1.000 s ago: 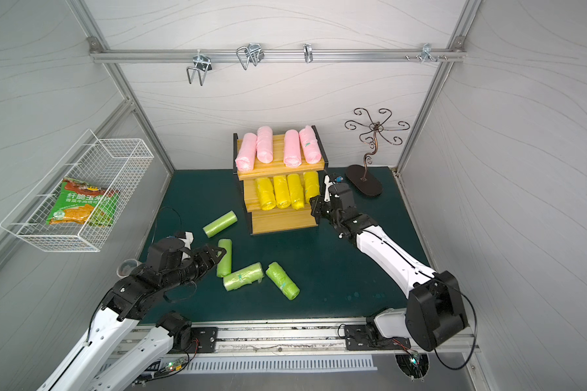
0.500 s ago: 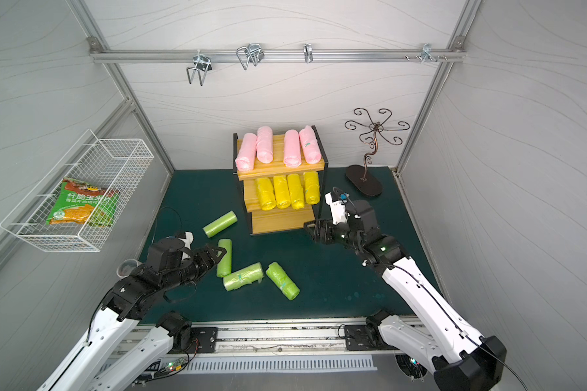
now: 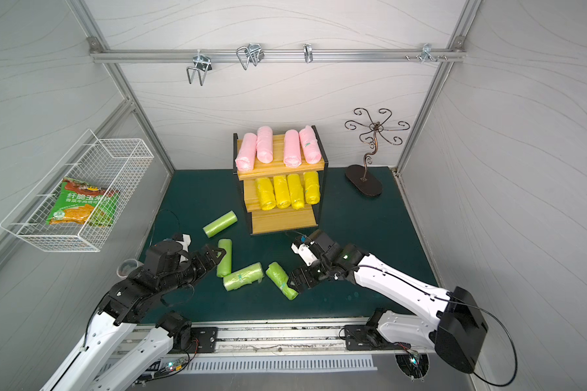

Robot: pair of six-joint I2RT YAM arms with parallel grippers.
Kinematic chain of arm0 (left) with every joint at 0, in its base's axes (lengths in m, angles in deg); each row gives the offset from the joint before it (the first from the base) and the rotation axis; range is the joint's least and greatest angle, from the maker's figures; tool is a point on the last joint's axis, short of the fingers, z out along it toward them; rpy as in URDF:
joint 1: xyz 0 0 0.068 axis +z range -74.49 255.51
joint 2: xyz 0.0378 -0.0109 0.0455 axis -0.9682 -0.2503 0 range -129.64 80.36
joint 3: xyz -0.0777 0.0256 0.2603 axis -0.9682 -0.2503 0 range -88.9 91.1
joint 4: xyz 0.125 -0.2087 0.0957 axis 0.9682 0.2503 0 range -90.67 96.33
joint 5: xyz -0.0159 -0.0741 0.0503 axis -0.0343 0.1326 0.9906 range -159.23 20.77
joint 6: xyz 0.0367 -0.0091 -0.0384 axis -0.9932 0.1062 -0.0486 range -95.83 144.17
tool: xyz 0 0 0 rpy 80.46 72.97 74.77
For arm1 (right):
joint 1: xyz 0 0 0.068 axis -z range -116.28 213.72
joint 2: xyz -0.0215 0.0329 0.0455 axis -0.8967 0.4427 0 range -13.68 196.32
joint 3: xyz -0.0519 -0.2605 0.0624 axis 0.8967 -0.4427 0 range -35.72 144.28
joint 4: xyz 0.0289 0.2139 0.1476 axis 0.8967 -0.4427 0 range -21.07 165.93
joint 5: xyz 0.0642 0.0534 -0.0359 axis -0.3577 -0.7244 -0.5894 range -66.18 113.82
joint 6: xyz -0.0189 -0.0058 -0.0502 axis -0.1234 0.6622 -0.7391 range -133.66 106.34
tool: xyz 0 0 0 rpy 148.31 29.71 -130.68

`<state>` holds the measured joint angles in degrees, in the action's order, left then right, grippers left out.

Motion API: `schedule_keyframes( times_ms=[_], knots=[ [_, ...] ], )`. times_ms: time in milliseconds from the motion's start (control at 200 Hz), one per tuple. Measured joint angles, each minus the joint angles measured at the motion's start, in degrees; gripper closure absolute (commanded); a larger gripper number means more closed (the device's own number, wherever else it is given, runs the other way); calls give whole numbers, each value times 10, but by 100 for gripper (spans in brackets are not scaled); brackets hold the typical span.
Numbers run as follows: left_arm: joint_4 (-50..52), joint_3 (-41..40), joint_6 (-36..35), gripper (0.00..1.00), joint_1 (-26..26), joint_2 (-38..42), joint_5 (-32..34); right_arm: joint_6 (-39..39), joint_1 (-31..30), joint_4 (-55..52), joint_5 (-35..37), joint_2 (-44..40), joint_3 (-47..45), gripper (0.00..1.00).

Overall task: Sort the rolls of trash bags by color and place them on the shelf
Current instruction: Pick up the roll of trash bags from the center of the board.

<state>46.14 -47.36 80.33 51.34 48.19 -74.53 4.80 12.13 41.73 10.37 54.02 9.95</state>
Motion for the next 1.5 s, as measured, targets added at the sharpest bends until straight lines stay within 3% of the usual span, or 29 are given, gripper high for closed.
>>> schedule_keyframes(
  times_ms=[175,800,900,1015,1120,1310,1501],
  knots=[
    [4,0,0,2,0,5,2,2,-27,29,22,68,1,1],
    [4,0,0,5,0,9,2,83,-94,40,54,231,62,18],
    [4,0,0,5,0,9,2,96,-105,32,63,249,75,33],
    [4,0,0,6,0,9,2,118,-109,25,71,256,83,71],
    [4,0,0,7,0,9,1,142,-109,24,79,250,85,100],
    [9,0,0,7,0,14,0,181,-110,17,123,207,53,100],
    [24,0,0,8,0,28,-2,180,-95,-21,189,113,50,100]
  ],
)
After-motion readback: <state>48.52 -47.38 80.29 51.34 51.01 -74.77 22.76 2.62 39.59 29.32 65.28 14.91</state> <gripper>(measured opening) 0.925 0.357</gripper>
